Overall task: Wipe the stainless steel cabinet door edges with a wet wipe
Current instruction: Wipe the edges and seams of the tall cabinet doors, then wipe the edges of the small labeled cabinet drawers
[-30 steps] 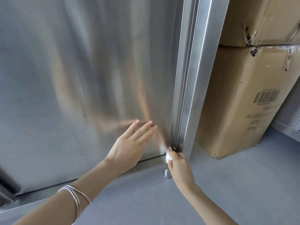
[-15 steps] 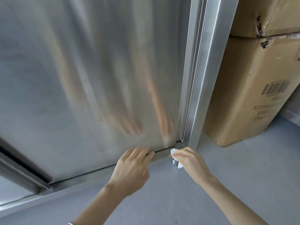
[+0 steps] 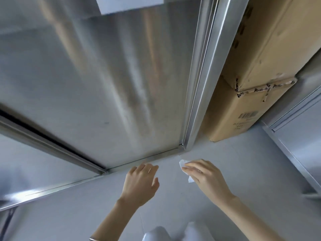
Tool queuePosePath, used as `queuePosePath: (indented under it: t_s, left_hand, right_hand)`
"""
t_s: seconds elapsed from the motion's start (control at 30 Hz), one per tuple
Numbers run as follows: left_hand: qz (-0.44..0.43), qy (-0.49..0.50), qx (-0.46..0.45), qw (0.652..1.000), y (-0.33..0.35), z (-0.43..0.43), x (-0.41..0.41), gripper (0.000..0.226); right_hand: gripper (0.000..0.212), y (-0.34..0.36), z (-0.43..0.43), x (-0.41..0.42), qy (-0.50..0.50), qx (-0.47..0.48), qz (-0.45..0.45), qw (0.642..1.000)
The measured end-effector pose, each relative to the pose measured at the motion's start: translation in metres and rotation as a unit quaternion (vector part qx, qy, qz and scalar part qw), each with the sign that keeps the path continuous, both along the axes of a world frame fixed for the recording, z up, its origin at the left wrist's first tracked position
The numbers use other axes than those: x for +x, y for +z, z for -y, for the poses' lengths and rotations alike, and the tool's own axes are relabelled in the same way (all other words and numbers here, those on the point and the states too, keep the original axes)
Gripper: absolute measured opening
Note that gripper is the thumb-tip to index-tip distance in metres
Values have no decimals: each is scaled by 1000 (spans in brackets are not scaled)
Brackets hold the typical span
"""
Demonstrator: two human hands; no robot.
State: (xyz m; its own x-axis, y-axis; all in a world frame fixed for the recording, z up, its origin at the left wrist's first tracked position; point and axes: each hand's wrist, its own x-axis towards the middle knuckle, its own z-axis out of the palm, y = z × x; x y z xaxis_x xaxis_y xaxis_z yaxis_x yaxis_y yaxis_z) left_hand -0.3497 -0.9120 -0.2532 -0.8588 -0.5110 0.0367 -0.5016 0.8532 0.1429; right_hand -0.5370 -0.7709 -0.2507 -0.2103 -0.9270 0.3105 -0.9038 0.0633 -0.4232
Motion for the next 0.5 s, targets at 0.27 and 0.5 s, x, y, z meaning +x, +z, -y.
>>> queuePosePath:
  t_s: [0.27, 0.5]
  left_hand:
    - [2, 115, 29, 993, 211, -43, 55, 41]
    - [-1, 257, 59, 965, 288, -82, 106, 37]
  right_hand:
    - [25, 200, -8, 52, 8, -2, 37, 999]
    - [19, 292, 4, 89, 127, 2, 13, 992]
